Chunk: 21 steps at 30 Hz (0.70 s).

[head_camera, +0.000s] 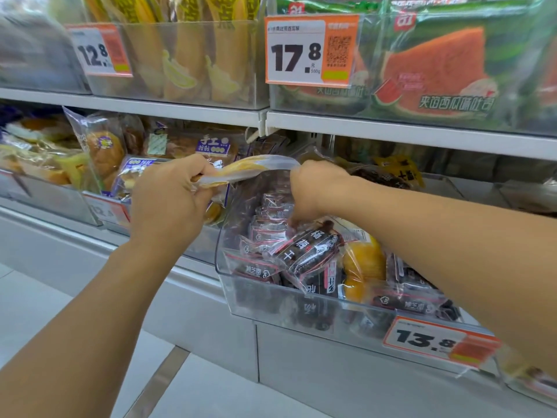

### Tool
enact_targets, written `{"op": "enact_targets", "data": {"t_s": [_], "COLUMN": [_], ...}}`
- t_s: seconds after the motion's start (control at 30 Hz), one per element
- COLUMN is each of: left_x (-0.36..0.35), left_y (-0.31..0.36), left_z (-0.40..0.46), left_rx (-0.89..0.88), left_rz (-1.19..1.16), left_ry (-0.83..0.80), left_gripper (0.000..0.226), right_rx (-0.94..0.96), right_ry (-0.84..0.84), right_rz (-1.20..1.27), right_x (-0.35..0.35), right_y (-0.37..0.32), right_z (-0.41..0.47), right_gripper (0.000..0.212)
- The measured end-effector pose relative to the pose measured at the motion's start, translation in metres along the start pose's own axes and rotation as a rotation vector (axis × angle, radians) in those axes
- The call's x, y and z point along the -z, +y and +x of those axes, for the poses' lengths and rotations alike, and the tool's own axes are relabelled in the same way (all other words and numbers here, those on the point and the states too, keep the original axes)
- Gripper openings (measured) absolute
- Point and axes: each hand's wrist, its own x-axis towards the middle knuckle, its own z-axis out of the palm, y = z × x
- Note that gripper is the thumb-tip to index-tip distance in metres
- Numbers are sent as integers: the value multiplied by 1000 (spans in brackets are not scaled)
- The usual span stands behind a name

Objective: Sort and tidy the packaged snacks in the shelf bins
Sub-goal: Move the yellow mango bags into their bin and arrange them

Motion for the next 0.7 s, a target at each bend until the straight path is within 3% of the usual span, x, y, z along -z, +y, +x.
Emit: {"op": "enact_targets", "data": {"t_s": [0.2, 0.37, 0.63, 0.7], "left_x": [-14, -22, -26, -26], "left_y": [0, 9, 17, 17], "left_z": [-3, -1, -1, -2], "left_rx": [63, 137, 248, 259], "left_rz": [-25, 11, -9, -17], "left_ry": [-40, -4, -19, -18], "left_gripper": [13, 29, 33, 34], "right_rx": [14, -21, -152, -171], "right_ry": [-42, -25, -346, -344], "right_rz": [210, 289, 467, 501], "right_x": [-4, -14, 1, -2], "right_y": [25, 29, 20, 14], "right_z": [3, 1, 24, 29], "right_gripper": [69, 61, 75, 71]}}
